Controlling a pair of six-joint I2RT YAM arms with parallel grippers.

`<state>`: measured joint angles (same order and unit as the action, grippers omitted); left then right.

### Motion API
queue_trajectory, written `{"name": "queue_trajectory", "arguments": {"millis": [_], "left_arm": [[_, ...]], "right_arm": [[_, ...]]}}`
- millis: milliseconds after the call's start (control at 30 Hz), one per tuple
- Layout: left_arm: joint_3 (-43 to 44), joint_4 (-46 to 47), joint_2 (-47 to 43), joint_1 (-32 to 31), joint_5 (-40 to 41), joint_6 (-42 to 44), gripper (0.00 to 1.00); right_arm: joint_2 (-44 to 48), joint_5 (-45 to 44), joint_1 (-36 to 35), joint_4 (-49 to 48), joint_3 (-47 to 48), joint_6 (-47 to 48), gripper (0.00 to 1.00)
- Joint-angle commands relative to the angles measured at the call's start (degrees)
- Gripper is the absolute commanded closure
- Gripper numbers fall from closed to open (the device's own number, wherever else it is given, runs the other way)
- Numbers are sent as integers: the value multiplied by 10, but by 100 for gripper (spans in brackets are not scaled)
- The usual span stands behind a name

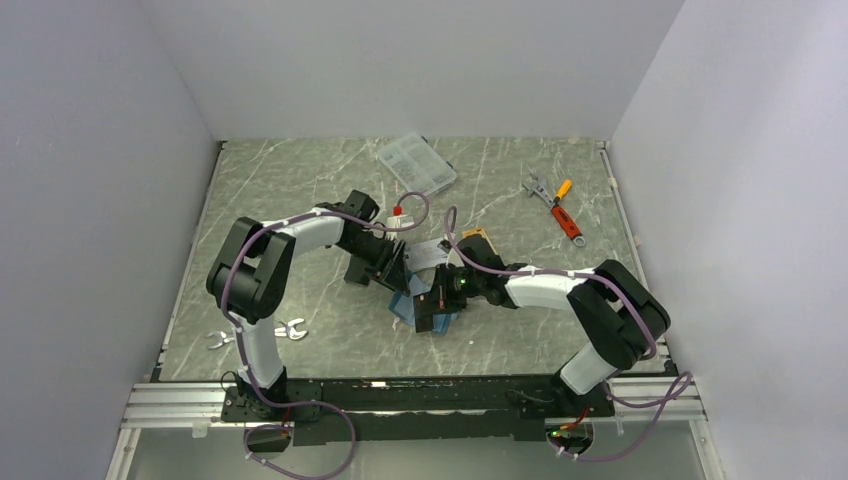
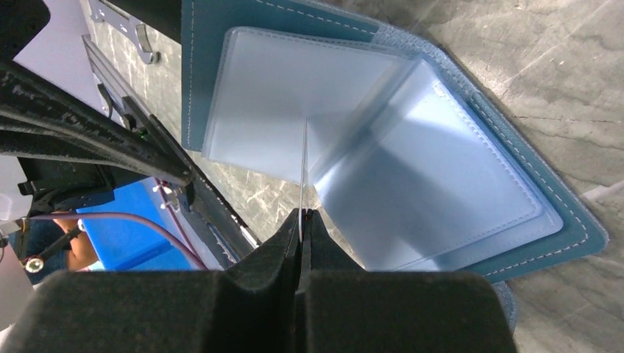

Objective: Put the credit cards into the card holder
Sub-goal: Open the card holder at the center of the board.

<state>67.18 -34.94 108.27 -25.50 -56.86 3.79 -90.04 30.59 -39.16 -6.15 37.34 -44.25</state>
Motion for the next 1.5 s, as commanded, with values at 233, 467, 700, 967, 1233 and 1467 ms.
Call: {"name": "queue_trajectory", "arguments": {"millis": [233, 467, 700, 967, 1233, 1467], "left_arm": [[5, -14, -6, -27, 134, 23, 66], [-48, 24, -43, -41, 149, 2, 71], [-140, 122, -83, -40, 118, -84, 64], [-156, 145, -91, -33, 120, -95, 47], [-153, 142, -102, 13, 112, -90, 2], [-131, 133, -183, 34, 105, -75, 1]], "right_arm": [[-4, 4, -6, -20, 22, 0, 100], [2, -1, -6, -11, 16, 8, 100], [-4, 0, -5, -33, 0, 2, 100], [-16, 11, -8, -40, 16, -4, 100], [-74, 21, -32, -37, 62, 2, 100], [-93, 11, -36, -29, 52, 11, 100]]}}
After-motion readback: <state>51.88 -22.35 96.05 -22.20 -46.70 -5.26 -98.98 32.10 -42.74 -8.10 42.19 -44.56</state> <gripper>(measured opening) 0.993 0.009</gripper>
